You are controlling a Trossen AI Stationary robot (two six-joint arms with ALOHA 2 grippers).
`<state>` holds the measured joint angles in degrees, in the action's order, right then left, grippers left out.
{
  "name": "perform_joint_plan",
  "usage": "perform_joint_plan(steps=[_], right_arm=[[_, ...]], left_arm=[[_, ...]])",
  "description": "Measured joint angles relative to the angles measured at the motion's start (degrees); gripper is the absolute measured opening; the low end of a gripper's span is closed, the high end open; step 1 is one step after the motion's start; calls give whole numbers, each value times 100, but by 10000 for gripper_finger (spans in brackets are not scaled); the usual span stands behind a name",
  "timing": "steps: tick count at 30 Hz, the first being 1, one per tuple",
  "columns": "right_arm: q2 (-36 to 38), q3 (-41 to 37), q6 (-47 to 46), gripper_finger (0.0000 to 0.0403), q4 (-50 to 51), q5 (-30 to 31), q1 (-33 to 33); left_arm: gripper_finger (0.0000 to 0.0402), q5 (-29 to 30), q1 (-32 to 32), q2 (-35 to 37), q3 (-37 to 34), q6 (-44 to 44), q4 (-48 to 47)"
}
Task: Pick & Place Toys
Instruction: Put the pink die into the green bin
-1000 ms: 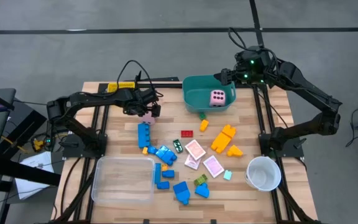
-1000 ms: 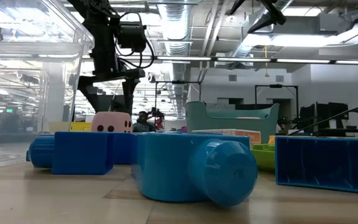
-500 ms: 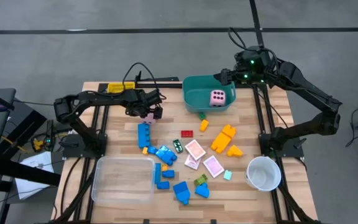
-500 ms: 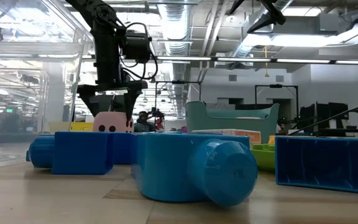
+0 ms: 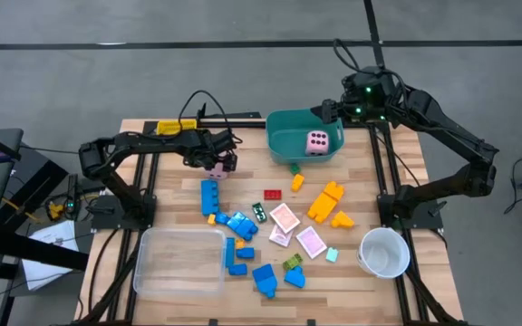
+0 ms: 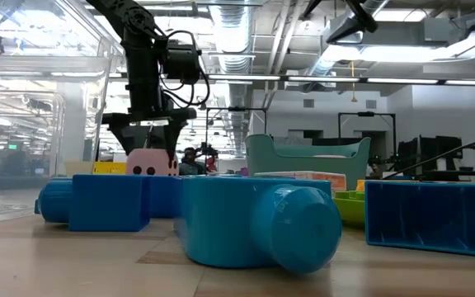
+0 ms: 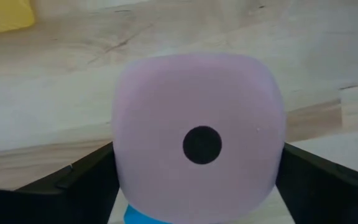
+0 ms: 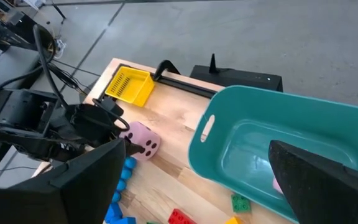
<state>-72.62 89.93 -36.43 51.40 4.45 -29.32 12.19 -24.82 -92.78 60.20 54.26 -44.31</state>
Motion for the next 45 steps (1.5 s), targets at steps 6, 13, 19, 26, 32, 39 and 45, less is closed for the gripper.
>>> perform_joint_plan(steps=[6,13,19,26,32,39,45], right_arm=[[0,0,1,386,-87,0,0],[55,2,23,386,-120,0,-11],[186,2,58,386,-122,33,-13],[365,2,249,386,-74,51,-151],[461,7,367,386,-77,30,-236],[466,7,407,386,-66,19,-234],[466,7,431,386,-65,7,-221]], left_arm=[[314,-333,0,262,0,-181,307],[314,-852,11,987,0,-609,1031],[314,-1212,102,1658,0,-1309,1840],[317,-1362,435,1770,0,-1834,3340],[317,-1331,643,1199,145,-1996,4066],[317,-1167,740,28,1427,-2971,3930],[317,-639,696,-1043,2921,-4036,3279]])
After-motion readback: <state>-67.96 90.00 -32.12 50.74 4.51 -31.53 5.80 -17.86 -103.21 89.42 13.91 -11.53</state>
